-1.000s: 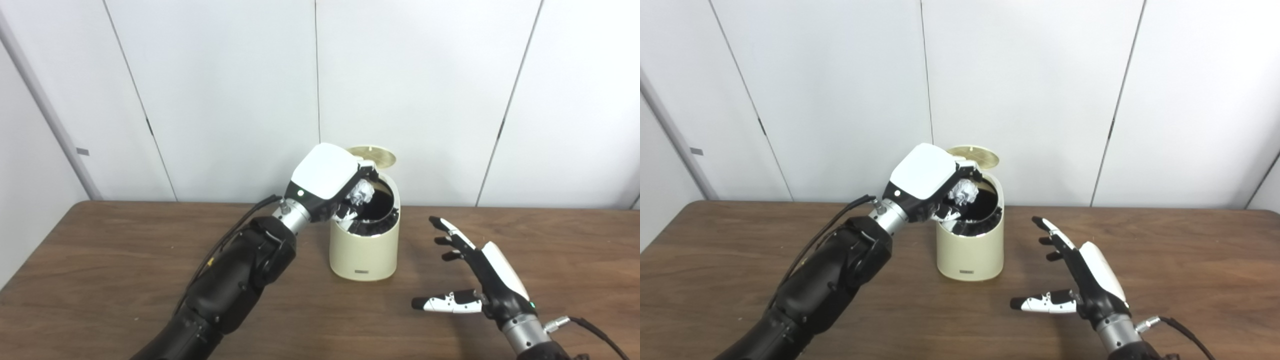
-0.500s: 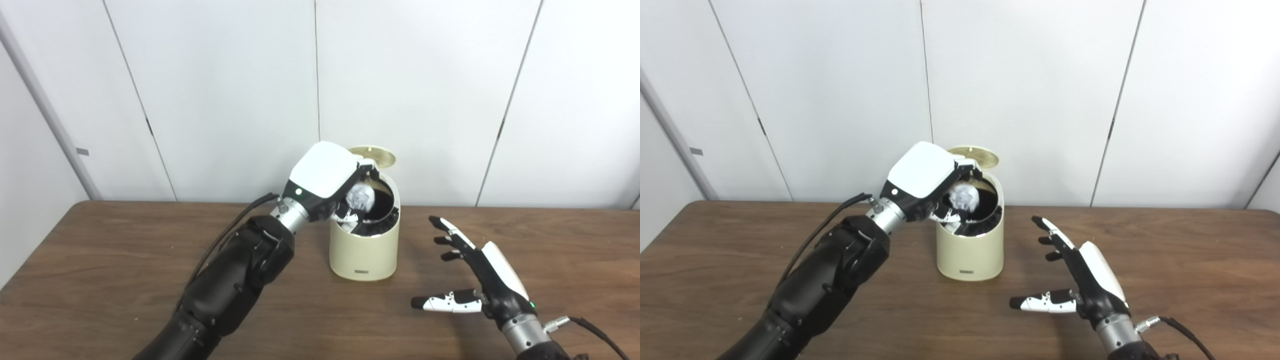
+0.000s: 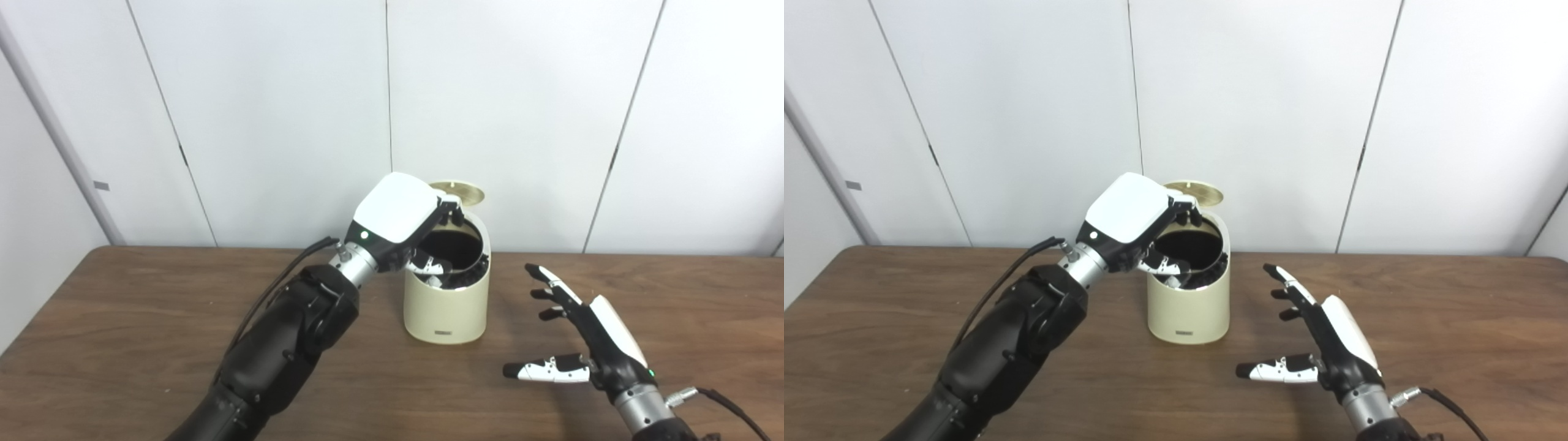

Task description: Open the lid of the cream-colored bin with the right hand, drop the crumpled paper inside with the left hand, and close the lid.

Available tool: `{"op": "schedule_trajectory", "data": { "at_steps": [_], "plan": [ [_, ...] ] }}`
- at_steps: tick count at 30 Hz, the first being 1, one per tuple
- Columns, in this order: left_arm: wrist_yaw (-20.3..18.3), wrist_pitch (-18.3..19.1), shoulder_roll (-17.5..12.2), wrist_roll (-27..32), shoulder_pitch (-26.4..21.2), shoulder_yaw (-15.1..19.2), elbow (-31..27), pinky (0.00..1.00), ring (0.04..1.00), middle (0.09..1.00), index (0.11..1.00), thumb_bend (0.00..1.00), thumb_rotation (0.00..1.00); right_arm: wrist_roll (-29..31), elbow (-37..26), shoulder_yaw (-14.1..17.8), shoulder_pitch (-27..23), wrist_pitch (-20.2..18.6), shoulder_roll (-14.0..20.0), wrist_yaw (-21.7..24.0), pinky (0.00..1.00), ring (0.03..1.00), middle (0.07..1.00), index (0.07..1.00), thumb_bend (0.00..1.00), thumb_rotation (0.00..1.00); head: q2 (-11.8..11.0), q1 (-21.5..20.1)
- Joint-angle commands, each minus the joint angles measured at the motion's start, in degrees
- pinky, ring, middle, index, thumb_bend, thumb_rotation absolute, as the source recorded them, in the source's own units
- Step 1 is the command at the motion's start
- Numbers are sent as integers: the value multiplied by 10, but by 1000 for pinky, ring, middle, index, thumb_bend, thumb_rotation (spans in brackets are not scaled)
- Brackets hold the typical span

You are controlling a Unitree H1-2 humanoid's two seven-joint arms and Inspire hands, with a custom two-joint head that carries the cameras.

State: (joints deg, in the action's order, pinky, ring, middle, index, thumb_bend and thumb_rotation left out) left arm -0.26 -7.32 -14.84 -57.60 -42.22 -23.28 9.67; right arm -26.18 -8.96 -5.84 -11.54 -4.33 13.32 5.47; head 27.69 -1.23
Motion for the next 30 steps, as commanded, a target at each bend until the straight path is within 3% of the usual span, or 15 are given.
{"op": "schedule_trajectory", "data": {
  "at_steps": [1, 6, 7, 8, 11, 14, 20, 23, 25, 30],
  "plan": [
    [12, 3, 0, 3, -25, 9, -16, 455, 528, 578, 589, 873, 125, 4, -18, 3, -15, 9, 0, -7, 678, 831, 925, 919, 849, 225, 0, 1],
    [21, -2, 6, 20, -17, 18, -17, 408, 482, 544, 577, 824, 51, -2, -18, 3, -16, 11, -1, -13, 690, 830, 923, 914, 855, 231, -3, 0],
    [25, -4, 9, 29, -14, 22, -17, 390, 457, 496, 555, 675, 26, -3, -17, 4, -16, 12, -1, -14, 690, 828, 920, 913, 850, 233, -3, 0],
    [32, -12, 13, 46, -8, 29, -18, 381, 443, 472, 544, 599, 13, -3, -17, 4, -16, 12, -2, -15, 690, 827, 919, 913, 848, 234, -4, 0],
    [50, -24, 29, 104, 24, 62, -44, 344, 413, 453, 531, 524, 1, -9, -7, 9, -19, 26, -5, -34, 666, 806, 899, 889, 810, 247, -6, -2],
    [47, -19, 46, 166, 63, 99, -82, 341, 423, 459, 528, 515, 0, -5, 5, 13, -29, 32, -2, -41, 657, 797, 890, 880, 764, 272, -8, -1],
    [38, -11, 76, 281, 129, 161, -142, 409, 544, 497, 500, 517, 0, 1, 26, 21, -52, 47, 12, -48, 702, 822, 897, 887, 738, 327, -13, 3],
    [31, -8, 76, 313, 160, 177, -169, 473, 625, 685, 499, 508, 58, 0, 33, 23, -69, 52, 16, -50, 736, 837, 894, 878, 735, 323, -17, 3],
    [36, -19, 78, 337, 180, 188, -176, 500, 666, 726, 680, 621, 94, 5, 38, 23, -80, 58, 19, -48, 758, 851, 900, 877, 751, 375, -19, 2],
    [33, -24, 87, 396, 223, 206, -188, 522, 688, 767, 773, 652, 171, 8, 33, 20, -110, 56, 25, -39, 767, 863, 944, 877, 753, 413, -25, 0]
  ]
}}
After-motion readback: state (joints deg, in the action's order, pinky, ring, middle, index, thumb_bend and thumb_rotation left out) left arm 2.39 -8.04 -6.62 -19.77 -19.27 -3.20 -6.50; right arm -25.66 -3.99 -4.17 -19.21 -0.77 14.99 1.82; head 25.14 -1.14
